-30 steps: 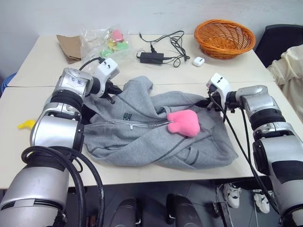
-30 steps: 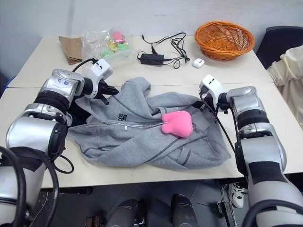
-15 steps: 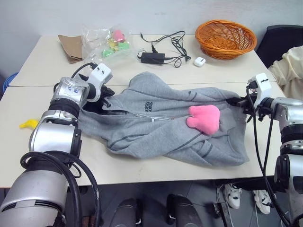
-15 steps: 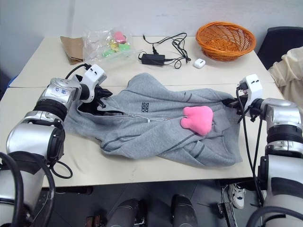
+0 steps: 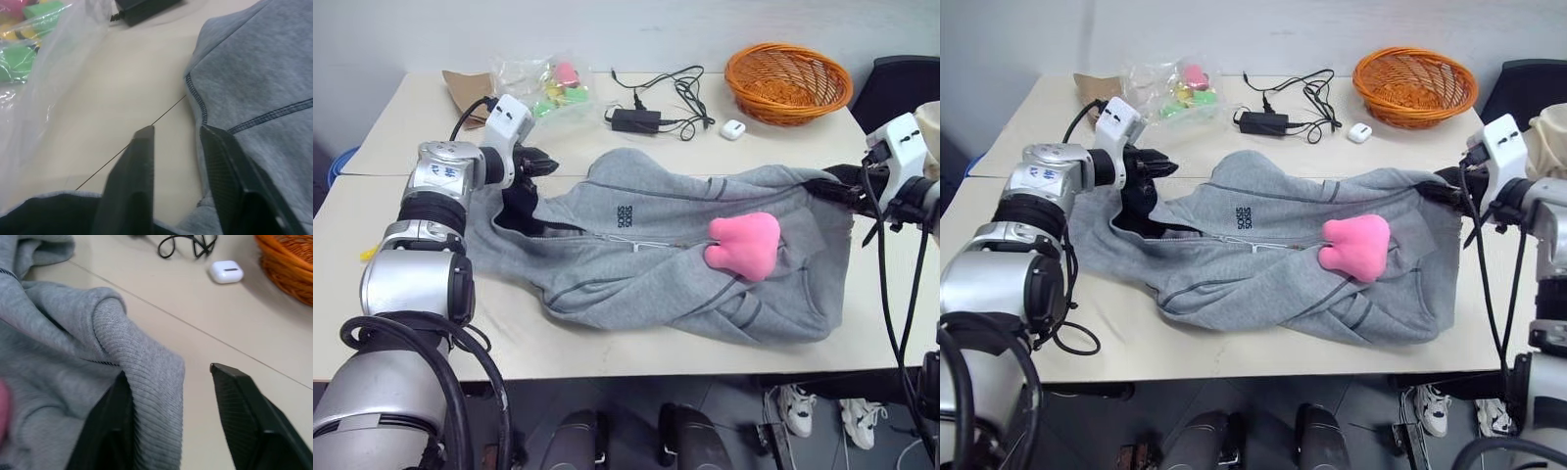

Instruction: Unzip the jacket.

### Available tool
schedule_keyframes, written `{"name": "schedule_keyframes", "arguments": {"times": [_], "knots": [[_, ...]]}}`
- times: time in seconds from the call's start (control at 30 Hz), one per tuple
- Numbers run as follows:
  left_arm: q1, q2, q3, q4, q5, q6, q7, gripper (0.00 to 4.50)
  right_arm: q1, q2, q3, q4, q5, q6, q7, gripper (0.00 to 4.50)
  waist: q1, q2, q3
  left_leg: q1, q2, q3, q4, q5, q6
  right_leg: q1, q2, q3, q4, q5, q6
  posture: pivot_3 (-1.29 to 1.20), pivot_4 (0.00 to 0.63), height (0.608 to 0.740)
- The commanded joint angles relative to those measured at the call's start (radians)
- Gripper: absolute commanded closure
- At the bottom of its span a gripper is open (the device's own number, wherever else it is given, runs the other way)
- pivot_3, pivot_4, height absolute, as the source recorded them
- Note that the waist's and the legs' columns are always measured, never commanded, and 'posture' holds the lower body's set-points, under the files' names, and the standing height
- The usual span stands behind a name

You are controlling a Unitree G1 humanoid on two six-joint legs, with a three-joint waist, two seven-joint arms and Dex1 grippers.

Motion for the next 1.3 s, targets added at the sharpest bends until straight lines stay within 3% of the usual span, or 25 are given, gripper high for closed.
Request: {"name": "schedule_keyframes", "arguments": {"times": [0.03,0.13,0.3,0.43,0.53,0.63,0.7,0.83,1.03,1.3], "knots": [[-0.030,0.013,0.022,-0.095,-0.049,0.010,-0.087,1.72,0.027,-0.060,-0.045,-0.108,0.048,-0.002,0.041,1.67,0.001,0.000,0.000,0.000,0.000,0.000,0.000,0.000,0.000,0.000,0.000,0.000,0.000,0.000,0.000,0.00,0.150,0.740],[-0.020,0.018,0.027,-0.167,-0.080,0.021,-0.170,0.78,0.039,-0.087,-0.043,-0.123,0.039,-0.021,0.038,1.67,0.001,0.000,0.000,0.000,0.000,0.000,0.001,0.000,0.000,0.000,0.000,0.000,0.000,0.000,0.000,0.00,0.150,0.740],[0.079,0.032,0.026,-0.452,-0.211,0.111,-0.429,0.78,0.105,-0.186,-0.028,-0.144,-0.009,-0.170,0.091,1.67,-0.001,0.000,0.000,0.000,0.000,0.000,0.000,0.000,0.000,0.000,0.000,0.000,0.000,0.000,0.000,0.00,0.150,0.740],[0.276,0.111,-0.037,-0.839,-0.322,0.250,-0.646,0.78,0.321,-0.310,-0.136,-0.301,0.054,-0.228,0.269,1.67,-0.001,0.000,0.000,0.000,0.001,0.001,-0.001,0.000,0.000,0.000,0.001,0.001,-0.001,0.000,0.000,0.00,0.150,0.740],[0.439,0.203,-0.107,-1.068,-0.322,0.222,-0.740,0.78,0.521,-0.345,-0.260,-0.428,0.057,-0.270,0.355,1.67,-0.001,0.000,0.000,0.002,0.002,0.001,-0.001,0.000,0.000,0.001,0.002,0.002,-0.001,0.000,0.000,0.00,0.150,0.740],[0.567,0.270,-0.176,-1.196,-0.269,0.122,-0.727,0.73,0.707,-0.316,-0.351,-0.529,0.001,-0.348,0.365,0.76,0.001,0.000,0.000,0.006,0.003,0.000,0.000,-0.001,0.000,0.006,0.002,0.002,-0.002,0.000,0.000,0.00,0.150,0.740],[0.619,0.287,-0.218,-1.227,-0.224,0.052,-0.684,0.73,0.795,-0.278,-0.378,-0.592,-0.009,-0.349,0.339,0.10,0.006,0.001,0.000,0.008,0.002,-0.001,0.001,-0.001,0.001,0.008,0.001,0.007,-0.001,0.000,0.000,0.00,0.150,0.740],[0.653,0.280,-0.253,-1.243,-0.187,0.013,-0.632,0.73,0.922,-0.234,-0.360,-0.659,-0.060,-0.434,0.310,0.10,0.025,0.001,0.000,0.008,0.002,-0.003,0.003,-0.002,0.001,0.011,0.000,0.010,-0.002,0.001,0.000,0.00,0.150,0.740],[0.731,0.291,-0.277,-1.340,-0.187,0.011,-0.628,0.73,0.921,-0.212,-0.242,-0.662,-0.103,-0.513,0.239,0.10,0.023,0.001,0.000,0.008,0.002,-0.003,0.003,-0.003,0.001,0.011,0.001,0.010,-0.003,0.000,0.000,0.00,0.150,0.740],[0.767,0.293,-0.300,-1.319,-0.121,-0.034,-0.583,0.73,0.944,-0.222,-0.149,-0.655,-0.110,-0.556,0.247,0.10,0.025,0.001,0.000,0.008,0.002,-0.004,0.004,-0.003,0.002,0.013,0.001,0.008,-0.003,0.000,0.000,0.00,0.150,0.740]]}}
